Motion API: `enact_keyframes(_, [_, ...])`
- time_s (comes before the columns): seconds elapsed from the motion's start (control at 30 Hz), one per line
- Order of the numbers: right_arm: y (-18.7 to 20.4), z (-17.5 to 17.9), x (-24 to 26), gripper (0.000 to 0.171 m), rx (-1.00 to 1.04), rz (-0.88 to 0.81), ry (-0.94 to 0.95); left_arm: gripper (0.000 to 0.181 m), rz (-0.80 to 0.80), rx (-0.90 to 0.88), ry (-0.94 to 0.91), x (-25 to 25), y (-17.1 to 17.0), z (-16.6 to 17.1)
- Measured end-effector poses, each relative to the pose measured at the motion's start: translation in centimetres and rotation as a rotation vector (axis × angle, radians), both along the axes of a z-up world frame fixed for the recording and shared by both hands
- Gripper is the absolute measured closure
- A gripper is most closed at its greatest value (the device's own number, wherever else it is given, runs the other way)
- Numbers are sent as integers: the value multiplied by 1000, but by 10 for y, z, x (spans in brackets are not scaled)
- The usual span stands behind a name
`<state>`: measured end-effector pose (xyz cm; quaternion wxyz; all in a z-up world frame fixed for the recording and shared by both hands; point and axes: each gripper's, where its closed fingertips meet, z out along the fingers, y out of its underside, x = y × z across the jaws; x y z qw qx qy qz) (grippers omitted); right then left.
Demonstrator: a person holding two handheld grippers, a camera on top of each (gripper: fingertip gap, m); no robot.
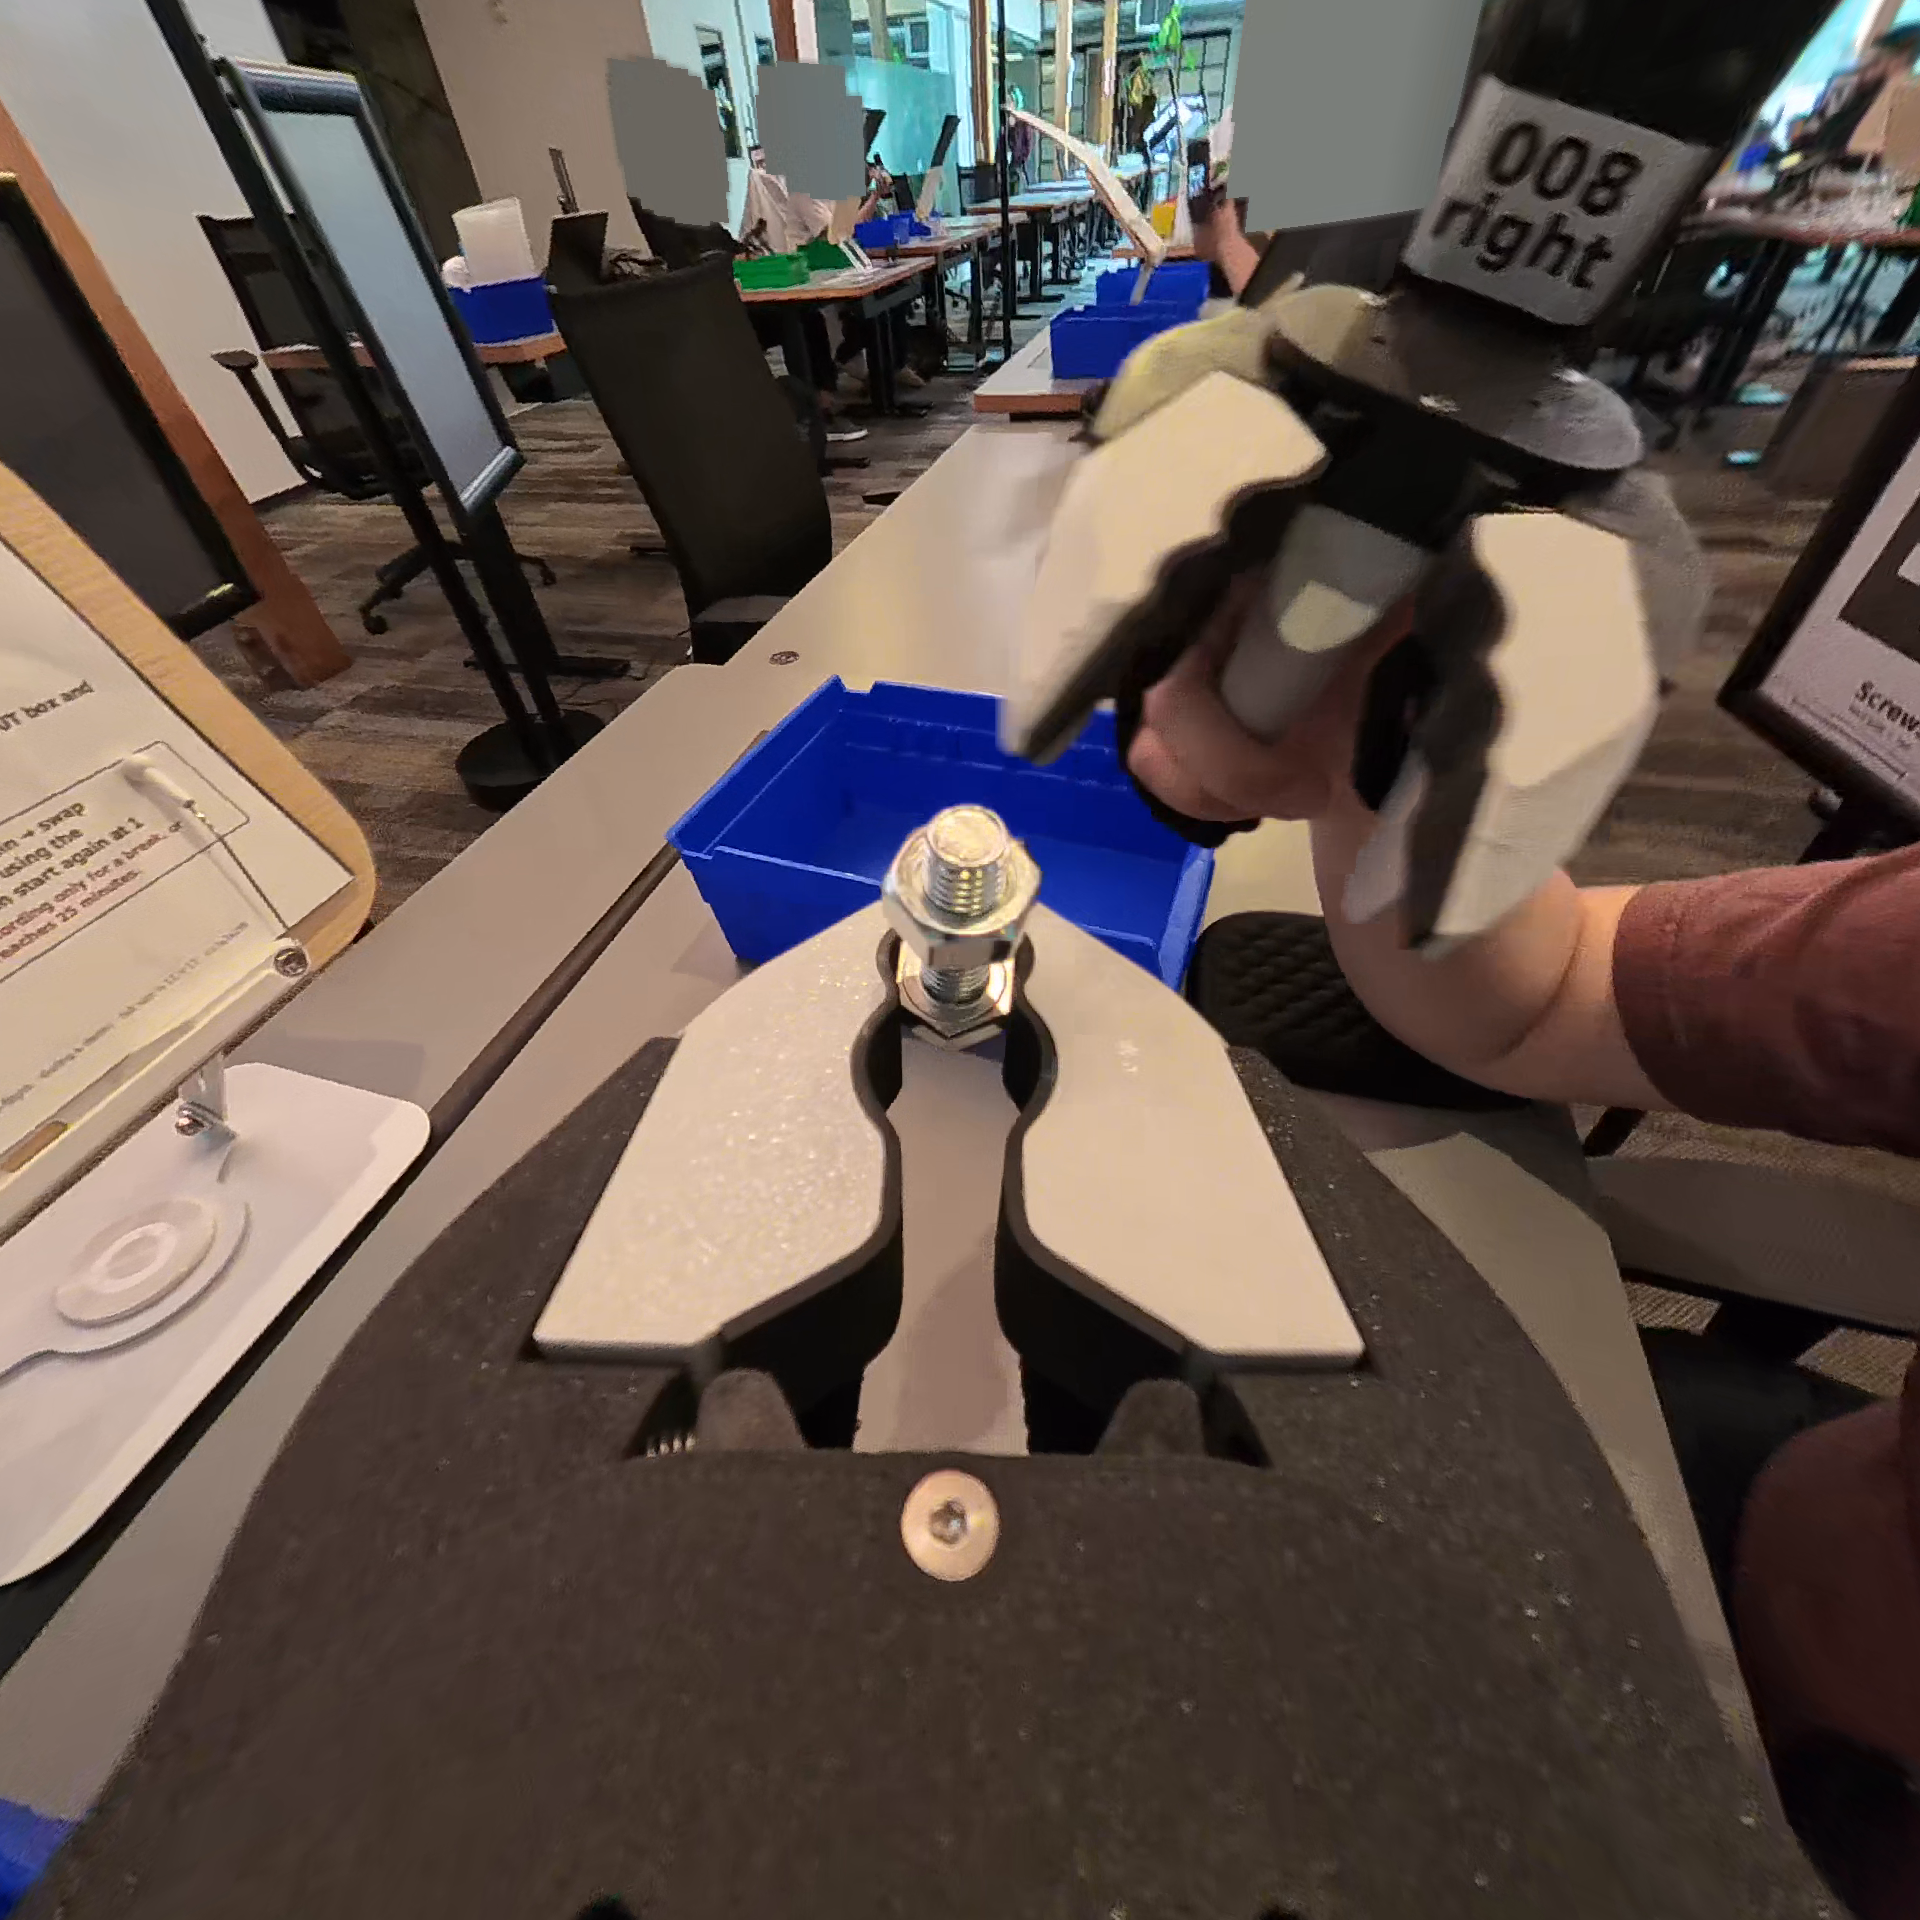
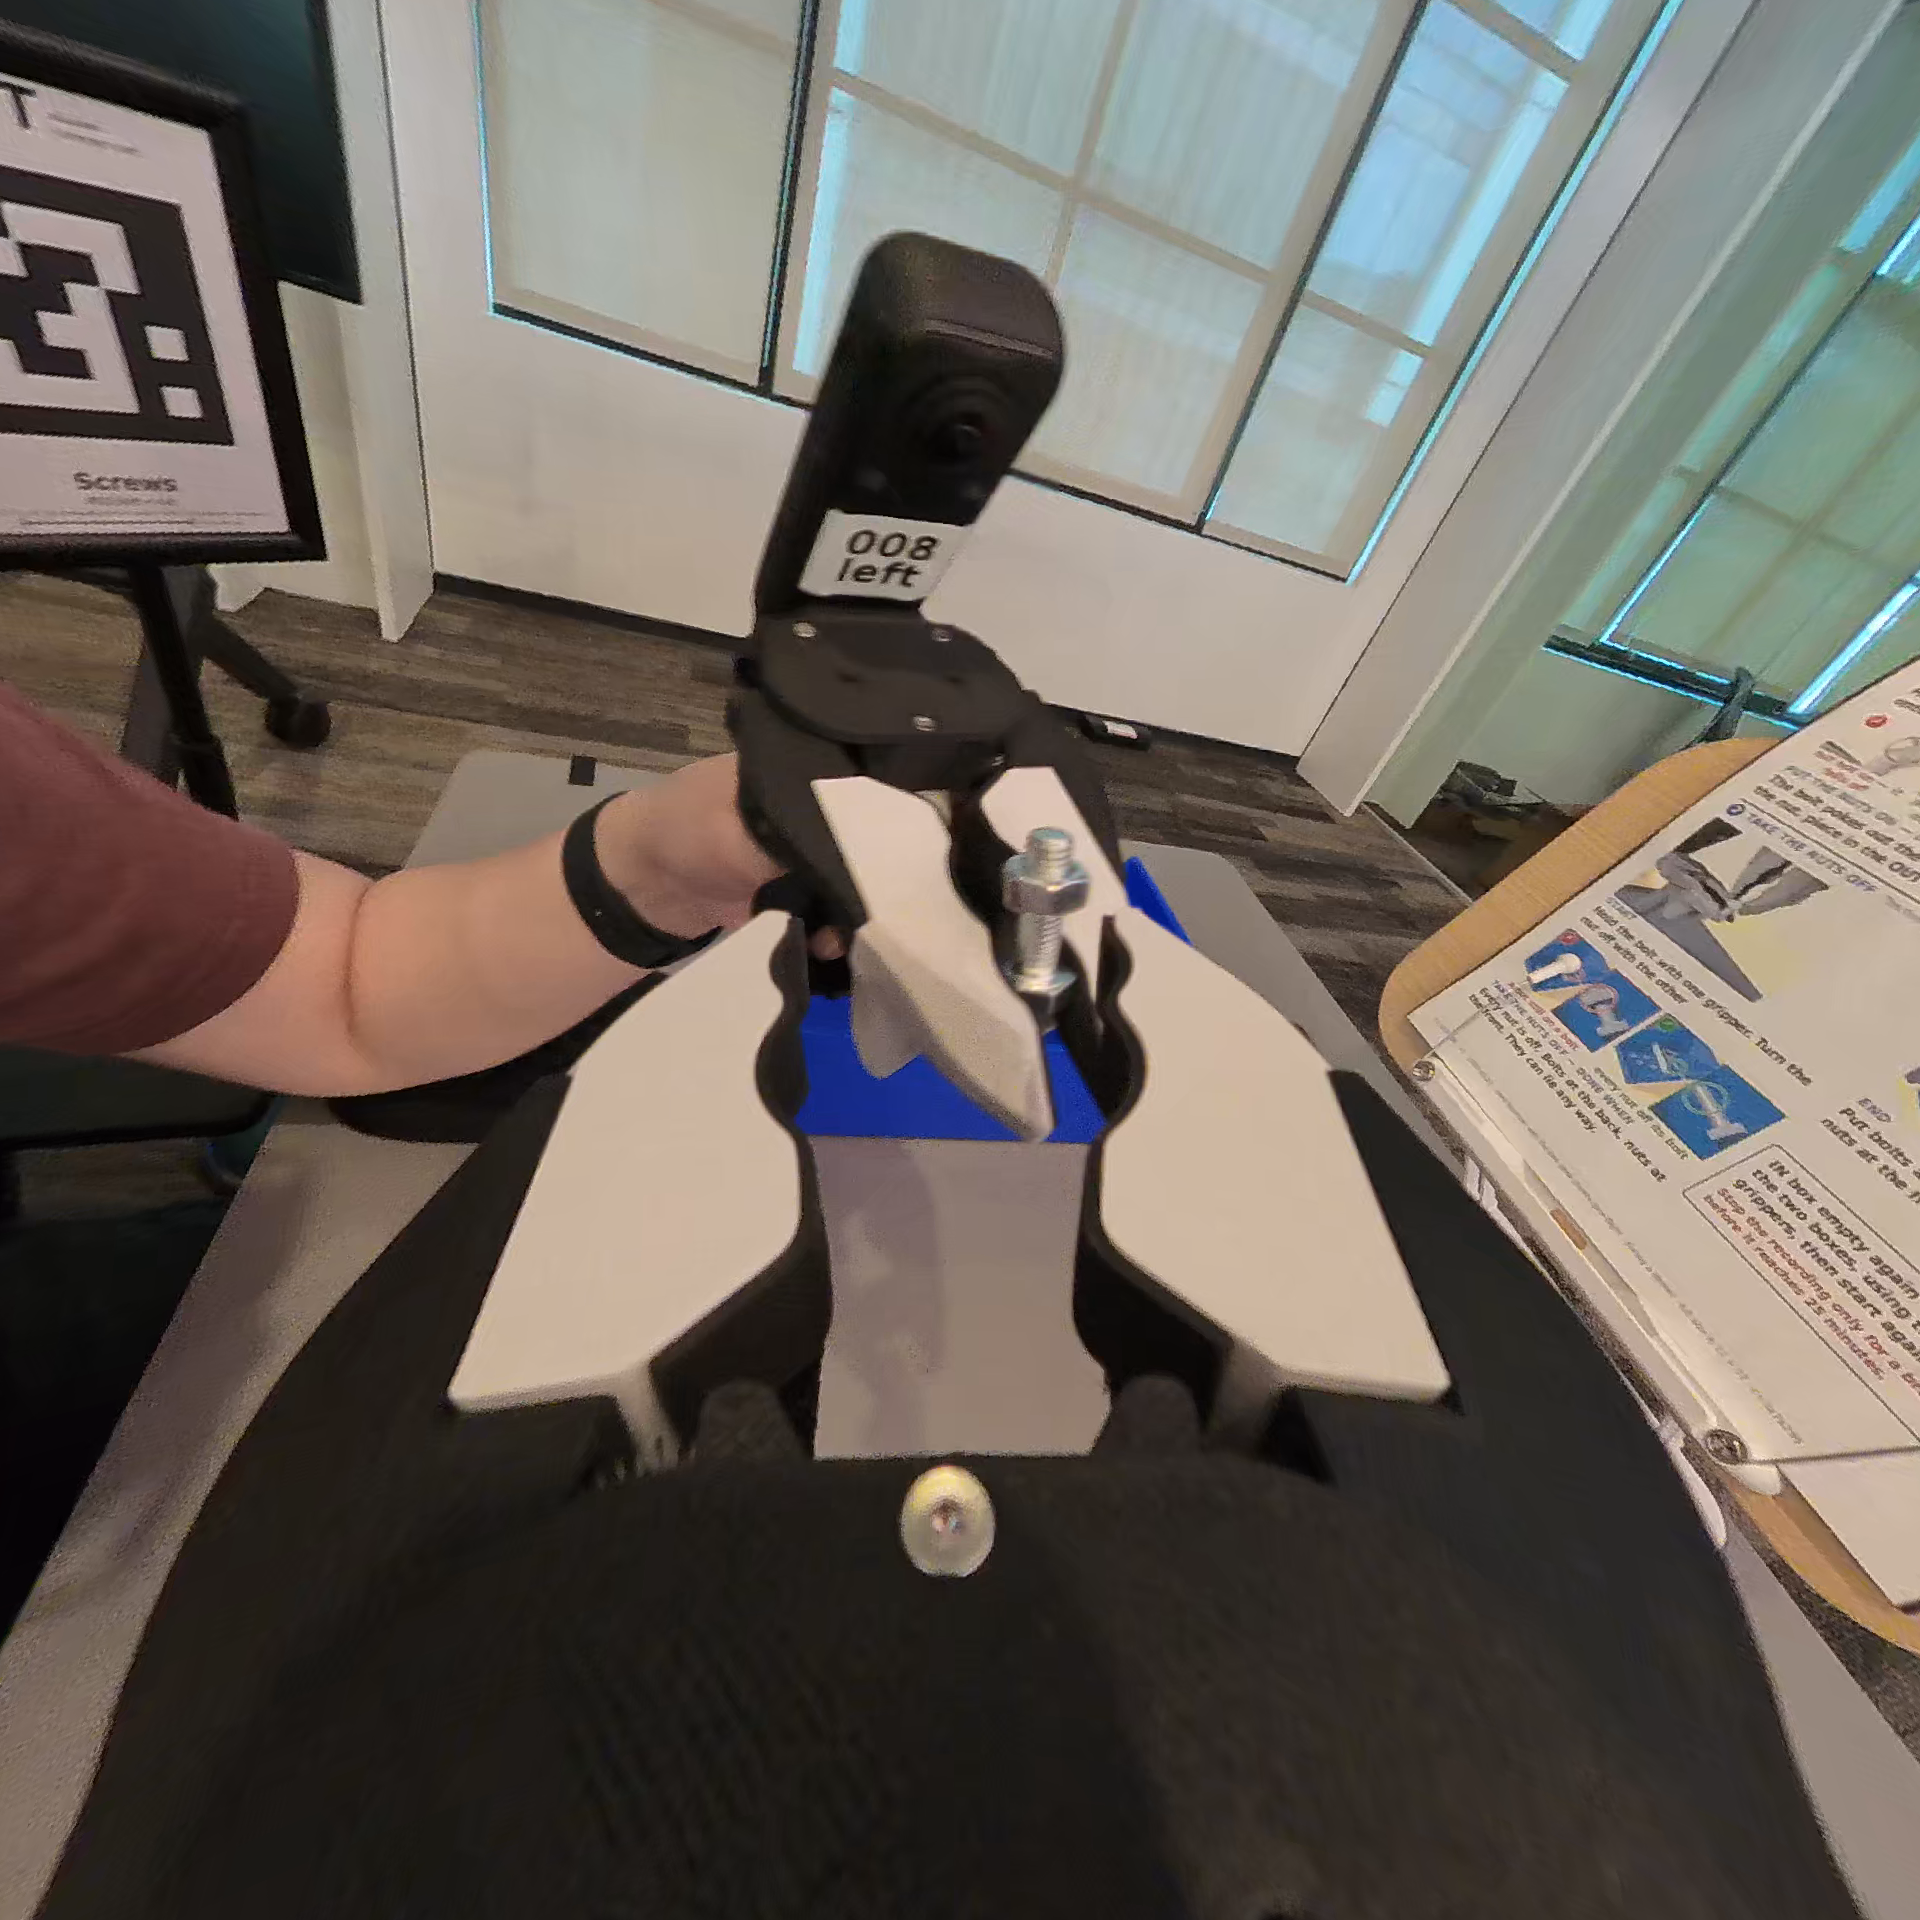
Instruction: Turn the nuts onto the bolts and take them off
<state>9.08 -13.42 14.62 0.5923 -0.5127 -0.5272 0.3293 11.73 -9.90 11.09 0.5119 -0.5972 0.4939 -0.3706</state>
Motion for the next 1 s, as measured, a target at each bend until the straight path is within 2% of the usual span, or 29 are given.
enact_keyframes(0.17, [6, -4, -10, 112, -13, 34, 48, 167, -35, 12, 37, 9, -8, -7])
enact_keyframes(0.27, [0, -11, -15, 109, -23, 70, 4, 167, -25, 15, 42, 10, -7, -8])
enact_keyframes(0.37, [2, -7, -5, 124, 5, 29, -11, 167, -18, 6, 23, 7, -5, -4])
enact_keyframes(0.5, [9, 3, 4, 135, -24, 16, 51, 167, -45, 5, 8, 5, -11, 0])
enact_keyframes(0.63, [14, -5, 3, 149, -85, 64, 49, 167, -78, 21, 25, 9, -19, -2])
enact_keyframes(0.8, [8, -10, -3, 160, -126, 160, 63, 167, -98, 25, 40, 12, -23, -4])
enact_keyframes(1.0, [7, -11, -5, 161, -131, 203, 74, 167, -113, 25, 39, 14, -24, -5])
